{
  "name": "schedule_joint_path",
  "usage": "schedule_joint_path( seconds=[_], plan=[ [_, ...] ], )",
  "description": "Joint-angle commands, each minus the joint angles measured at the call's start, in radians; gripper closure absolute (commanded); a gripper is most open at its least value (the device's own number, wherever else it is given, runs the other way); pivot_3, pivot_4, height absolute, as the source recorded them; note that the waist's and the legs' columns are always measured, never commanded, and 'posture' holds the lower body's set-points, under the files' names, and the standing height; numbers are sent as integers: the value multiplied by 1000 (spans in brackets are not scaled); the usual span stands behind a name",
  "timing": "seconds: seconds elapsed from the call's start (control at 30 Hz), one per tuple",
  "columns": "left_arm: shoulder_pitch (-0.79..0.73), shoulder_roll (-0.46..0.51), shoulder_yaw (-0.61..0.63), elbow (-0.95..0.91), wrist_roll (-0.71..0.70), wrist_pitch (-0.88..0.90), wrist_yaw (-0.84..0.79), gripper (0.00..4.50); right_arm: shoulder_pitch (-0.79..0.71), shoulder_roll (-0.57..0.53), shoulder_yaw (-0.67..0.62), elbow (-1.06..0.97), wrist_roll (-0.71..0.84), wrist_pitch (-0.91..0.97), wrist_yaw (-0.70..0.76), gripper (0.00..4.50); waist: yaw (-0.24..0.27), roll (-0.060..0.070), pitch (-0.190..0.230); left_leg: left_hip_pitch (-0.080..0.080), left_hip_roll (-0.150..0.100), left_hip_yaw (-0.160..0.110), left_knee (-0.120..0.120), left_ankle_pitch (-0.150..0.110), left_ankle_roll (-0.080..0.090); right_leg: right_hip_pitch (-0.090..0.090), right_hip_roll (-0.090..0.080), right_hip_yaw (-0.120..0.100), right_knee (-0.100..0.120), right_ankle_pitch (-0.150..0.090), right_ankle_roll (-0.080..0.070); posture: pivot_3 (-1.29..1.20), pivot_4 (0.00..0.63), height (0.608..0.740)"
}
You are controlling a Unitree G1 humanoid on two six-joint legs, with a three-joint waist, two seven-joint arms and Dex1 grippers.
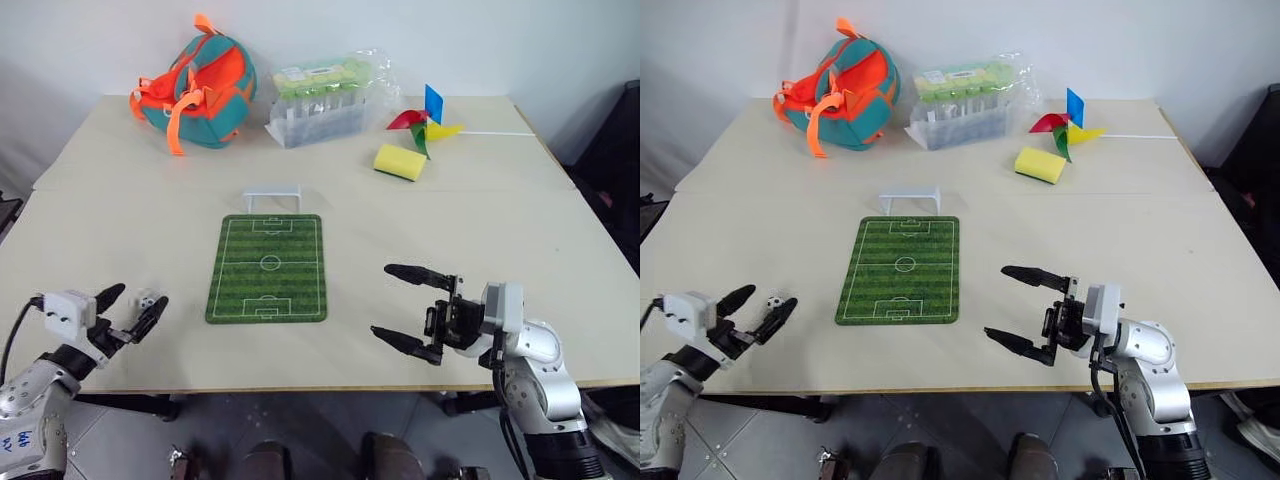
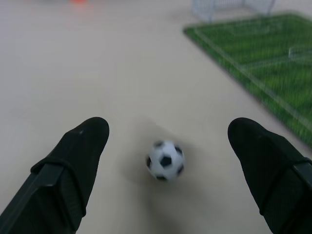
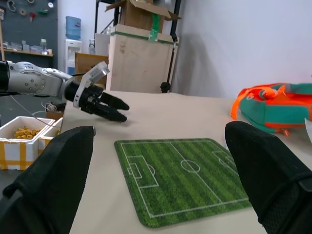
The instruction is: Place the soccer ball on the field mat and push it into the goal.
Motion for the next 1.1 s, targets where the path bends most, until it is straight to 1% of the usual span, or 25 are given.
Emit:
schedule_joint_path(
  seconds=[0.03, 0.07, 0.1, 0.13, 0.17, 0.2, 0.23, 0.3, 0.6, 0.7, 0.73, 0.8, 0.9, 1.0, 1.07, 1.1],
  plan=[
    [-6, 26, 10, 22, -2, 3, -16, 661, 21, 6, -11, -37, -1, -33, -21, 0, 1, 0, 0, 0, 0, 0, 0, 0, 0, 0, 0, 0, 0, 0, 0, 0, 150, 740],
    [-7, 26, 8, 26, -9, 11, -23, 955, 25, 6, -12, -38, -3, -35, -27, 0, 2, 0, 0, 0, 0, 0, 0, 0, 0, 0, 0, 0, 0, 0, 0, 0, 150, 740],
    [-17, 26, 1, 33, -5, 10, -25, 955, 31, 6, -12, -39, -5, -38, -32, 0, 2, 0, 0, 0, 0, 0, 0, 0, 0, 0, 0, 0, 0, 0, 0, 0, 150, 740],
    [-27, 23, -3, 37, -4, 7, -27, 1333, 34, 6, -11, -39, -7, -40, -36, 0, 4, 0, 0, 0, 0, 0, 0, 0, 0, 0, 0, 1, 0, 0, 0, 0, 150, 740],
    [-35, 22, -6, 40, -2, 7, -26, 1492, 37, 5, -11, -39, -8, -42, -39, 0, 5, 0, 0, 0, 1, 0, 0, 0, 0, 0, 0, 1, 0, 0, 0, 0, 150, 740],
    [-41, 21, -9, 43, 2, 5, -25, 1763, 41, 5, -11, -39, -7, -41, -43, 0, 6, 0, 0, 0, 1, 0, 0, 0, 0, 0, 0, 1, 0, 0, 0, 0, 150, 740],
    [-46, 18, -11, 46, -3, 0, -35, 2155, 43, 4, -11, -38, -8, -44, -43, 0, 5, 0, 0, 0, 0, 0, 0, 0, 0, 0, 0, 1, 0, 0, 0, 0, 150, 740],
    [-49, 16, -16, 50, -4, -10, -47, 2712, 47, 2, -9, -36, -8, -43, -45, 0, 4, 0, 0, 0, 0, 1, 0, 0, 0, 0, 0, 1, 0, 0, 0, 0, 150, 740],
    [-32, 30, -8, 58, -15, -2, -86, 2712, 53, -4, -10, -28, -9, -46, -47, 0, 2, 0, 0, 1, 2, 2, 0, -1, 0, 0, 1, 2, 0, 0, 0, 0, 150, 740],
    [-38, 41, -3, 77, 3, -23, -79, 3268, 53, -3, -11, -26, -9, -45, -50, 0, 2, 0, 0, 1, 2, 2, 0, -1, 0, 0, 1, 2, 0, 0, 0, 0, 150, 740],
    [-40, 42, -5, 79, 0, -29, -87, 3582, 54, -2, -11, -26, -10, -46, -52, 0, 2, 0, 0, 1, 2, 2, 0, -1, 0, 0, 1, 2, 0, 0, 0, 0, 150, 740],
    [-44, 43, -8, 80, -10, -35, -103, 3632, 55, -1, -11, -25, -13, -47, -55, 0, 2, 0, 0, 1, 2, 2, 0, -1, 0, 0, 1, 2, 0, 0, 0, 0, 150, 740],
    [-66, 47, 14, 28, -82, -28, -159, 3632, 59, -8, -23, -27, -18, -54, -62, 0, 2, 0, 0, 1, 2, 2, 0, -1, 0, 0, 1, 2, 0, 0, 0, 0, 150, 740],
    [-103, 98, -50, -83, -128, -17, -303, 3632, 56, -38, -51, -29, -15, -53, -59, 0, 10, 0, 0, 1, 2, 2, 1, -1, 0, 0, 2, 2, 0, 0, 0, 0, 150, 740],
    [-147, 134, -123, -129, -118, 2, -374, 3632, 59, -78, -70, -33, 1, -36, -41, 0, 20, 0, 0, 0, 2, 2, 2, -1, 0, 0, 2, 2, 0, 0, 0, 0, 150, 740],
    [-190, 148, -184, -138, -97, 3, -420, 3632, 66, -112, -82, -34, 15, -25, -12, 0, 23, 0, 0, 0, 2, 2, 2, -1, 0, 0, 2, 3, 0, 0, 0, 0, 150, 740]
  ],
)
